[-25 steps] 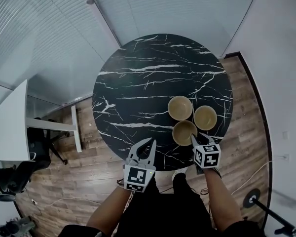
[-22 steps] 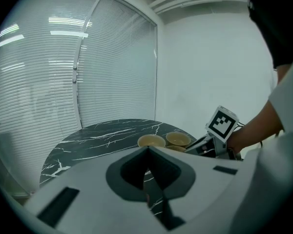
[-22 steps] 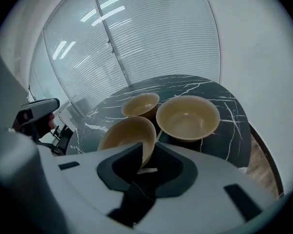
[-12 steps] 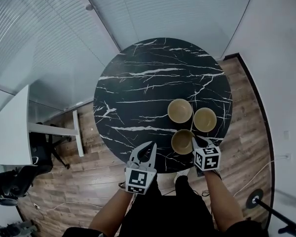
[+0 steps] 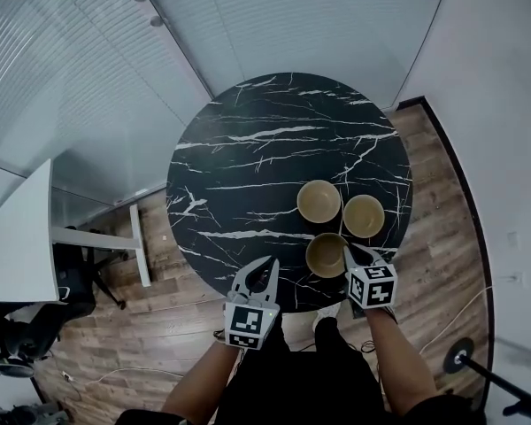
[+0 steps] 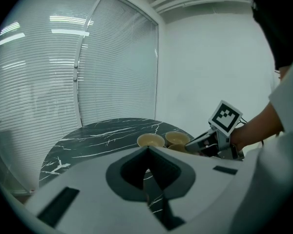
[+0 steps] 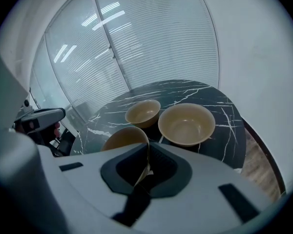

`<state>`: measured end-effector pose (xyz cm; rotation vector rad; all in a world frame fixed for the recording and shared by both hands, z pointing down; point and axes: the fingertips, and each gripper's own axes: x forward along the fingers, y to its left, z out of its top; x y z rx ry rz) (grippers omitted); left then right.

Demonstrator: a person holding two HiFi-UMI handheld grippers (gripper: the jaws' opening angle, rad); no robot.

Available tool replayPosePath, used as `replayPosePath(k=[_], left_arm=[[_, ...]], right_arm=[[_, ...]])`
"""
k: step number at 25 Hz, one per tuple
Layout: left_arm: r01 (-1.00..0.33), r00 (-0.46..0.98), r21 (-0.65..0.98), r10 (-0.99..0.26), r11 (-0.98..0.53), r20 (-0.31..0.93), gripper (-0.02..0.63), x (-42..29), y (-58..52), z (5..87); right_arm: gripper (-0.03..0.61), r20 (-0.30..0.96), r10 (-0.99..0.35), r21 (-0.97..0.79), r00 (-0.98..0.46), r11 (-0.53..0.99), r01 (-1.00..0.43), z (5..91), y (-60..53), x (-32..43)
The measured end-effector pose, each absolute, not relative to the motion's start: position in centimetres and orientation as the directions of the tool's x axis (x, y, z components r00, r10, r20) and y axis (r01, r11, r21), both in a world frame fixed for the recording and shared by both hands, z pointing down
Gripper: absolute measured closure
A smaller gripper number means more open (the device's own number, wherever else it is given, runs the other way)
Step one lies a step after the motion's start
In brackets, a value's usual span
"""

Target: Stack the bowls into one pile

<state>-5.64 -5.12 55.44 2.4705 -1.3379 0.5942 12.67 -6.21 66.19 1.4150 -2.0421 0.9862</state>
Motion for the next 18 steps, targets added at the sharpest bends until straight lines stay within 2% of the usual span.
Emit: replayPosePath(k=[18], left_arm=[[-0.838, 0.512, 0.07, -0.734, -0.541, 0.446, 0.604, -4.4, -6.6, 54.7]], right_arm=[[0.557, 0.637, -0.712, -0.3, -0.296, 0.125, -0.946, 60.1, -10.0, 15.9]])
